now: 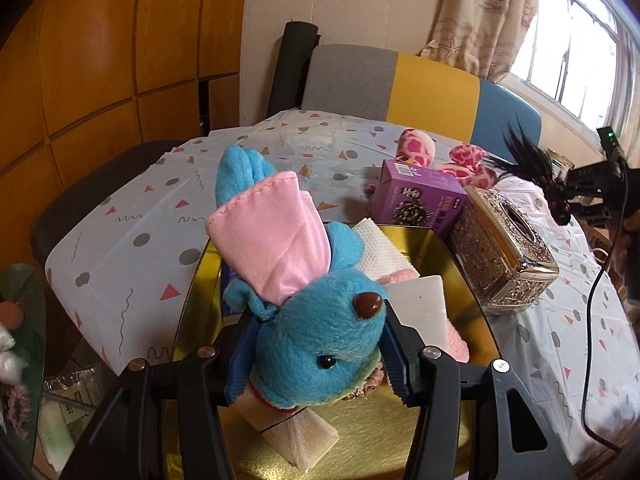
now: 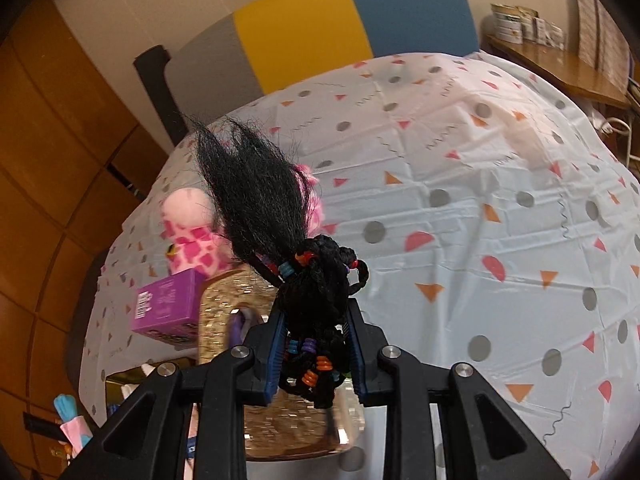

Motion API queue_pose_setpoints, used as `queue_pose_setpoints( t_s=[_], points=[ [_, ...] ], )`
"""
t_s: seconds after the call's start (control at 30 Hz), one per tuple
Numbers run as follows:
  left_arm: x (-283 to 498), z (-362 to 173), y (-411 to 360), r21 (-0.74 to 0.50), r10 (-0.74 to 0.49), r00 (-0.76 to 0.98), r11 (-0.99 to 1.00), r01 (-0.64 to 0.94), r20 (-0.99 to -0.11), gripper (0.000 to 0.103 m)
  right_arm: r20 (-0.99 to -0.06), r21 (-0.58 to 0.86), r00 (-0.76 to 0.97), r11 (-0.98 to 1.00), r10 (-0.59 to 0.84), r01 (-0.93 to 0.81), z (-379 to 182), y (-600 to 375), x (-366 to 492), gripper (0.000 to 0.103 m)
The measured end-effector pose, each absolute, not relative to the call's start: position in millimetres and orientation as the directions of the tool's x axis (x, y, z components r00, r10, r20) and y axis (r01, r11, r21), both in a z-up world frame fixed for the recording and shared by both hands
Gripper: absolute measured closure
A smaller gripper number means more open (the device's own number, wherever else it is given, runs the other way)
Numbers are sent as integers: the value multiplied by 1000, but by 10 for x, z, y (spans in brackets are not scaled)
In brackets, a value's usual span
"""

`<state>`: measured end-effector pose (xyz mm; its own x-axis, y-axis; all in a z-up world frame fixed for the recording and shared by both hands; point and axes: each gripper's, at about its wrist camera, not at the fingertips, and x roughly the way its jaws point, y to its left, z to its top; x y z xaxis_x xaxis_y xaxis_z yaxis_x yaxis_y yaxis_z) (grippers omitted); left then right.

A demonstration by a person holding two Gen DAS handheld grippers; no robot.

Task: Organize soft objects
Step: 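Carry the blue plush over the tray with left gripper while right carries the hair doll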

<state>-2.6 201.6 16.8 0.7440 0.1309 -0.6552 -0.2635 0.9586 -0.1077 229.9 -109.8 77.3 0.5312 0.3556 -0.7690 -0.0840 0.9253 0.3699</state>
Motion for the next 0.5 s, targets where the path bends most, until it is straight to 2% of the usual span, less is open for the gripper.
queue_pose_setpoints(
  t_s=[0.5],
  points=[
    [-226,139,2236,-115,174,729,937,-329,-662,47,-740,382,462,871,489,-310,885,-132,1970,76]
  ],
)
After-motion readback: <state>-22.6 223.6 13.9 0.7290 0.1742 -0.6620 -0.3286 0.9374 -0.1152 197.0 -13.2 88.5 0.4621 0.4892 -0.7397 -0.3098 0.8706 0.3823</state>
